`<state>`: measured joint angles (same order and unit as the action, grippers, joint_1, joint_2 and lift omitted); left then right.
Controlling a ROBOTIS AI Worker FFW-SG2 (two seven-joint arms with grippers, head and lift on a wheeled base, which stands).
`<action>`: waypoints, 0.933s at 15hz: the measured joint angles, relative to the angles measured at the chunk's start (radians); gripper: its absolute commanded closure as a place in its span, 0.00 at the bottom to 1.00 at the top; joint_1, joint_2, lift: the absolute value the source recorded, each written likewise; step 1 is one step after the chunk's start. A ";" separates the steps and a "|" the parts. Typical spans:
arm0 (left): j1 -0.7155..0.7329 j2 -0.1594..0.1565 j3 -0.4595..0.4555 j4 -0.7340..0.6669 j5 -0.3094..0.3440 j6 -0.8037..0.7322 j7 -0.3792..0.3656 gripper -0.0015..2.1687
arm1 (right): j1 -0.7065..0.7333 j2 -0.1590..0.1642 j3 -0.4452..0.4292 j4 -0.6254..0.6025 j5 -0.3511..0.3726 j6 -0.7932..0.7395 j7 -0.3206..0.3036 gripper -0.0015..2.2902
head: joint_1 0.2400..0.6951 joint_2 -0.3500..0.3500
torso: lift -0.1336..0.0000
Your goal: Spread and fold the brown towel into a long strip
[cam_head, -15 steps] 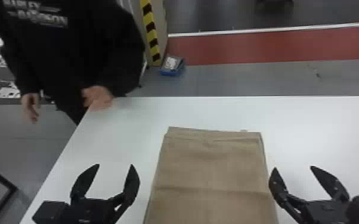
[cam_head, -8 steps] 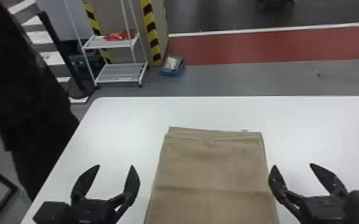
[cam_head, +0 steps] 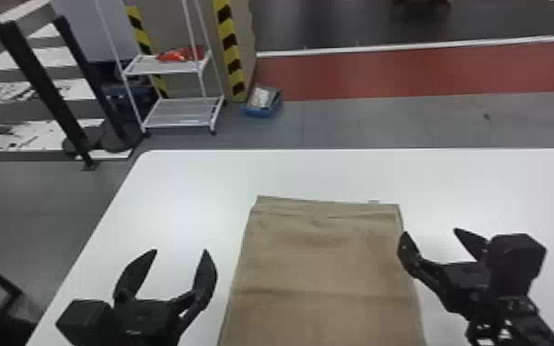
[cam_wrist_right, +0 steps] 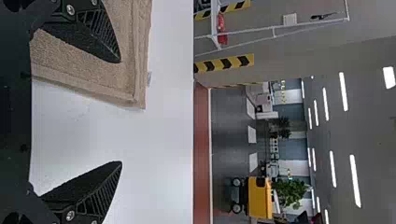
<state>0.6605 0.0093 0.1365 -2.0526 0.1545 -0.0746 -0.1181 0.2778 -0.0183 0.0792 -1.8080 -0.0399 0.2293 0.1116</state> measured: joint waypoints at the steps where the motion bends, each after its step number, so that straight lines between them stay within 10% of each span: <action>1: -0.006 0.005 -0.001 0.002 0.003 0.009 0.000 0.04 | -0.030 0.001 0.002 0.022 0.001 0.009 0.001 0.05 | 1.00 0.72 | 0.16; 14: -0.085 0.048 -0.051 0.057 0.032 0.037 0.003 0.04 | -0.284 0.010 0.028 0.307 -0.019 0.092 0.145 0.10 | 1.00 0.74 | 0.16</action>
<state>0.5753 0.0574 0.0858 -1.9957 0.1863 -0.0372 -0.1148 -0.0061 -0.0081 0.1075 -1.5014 -0.0594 0.3215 0.2562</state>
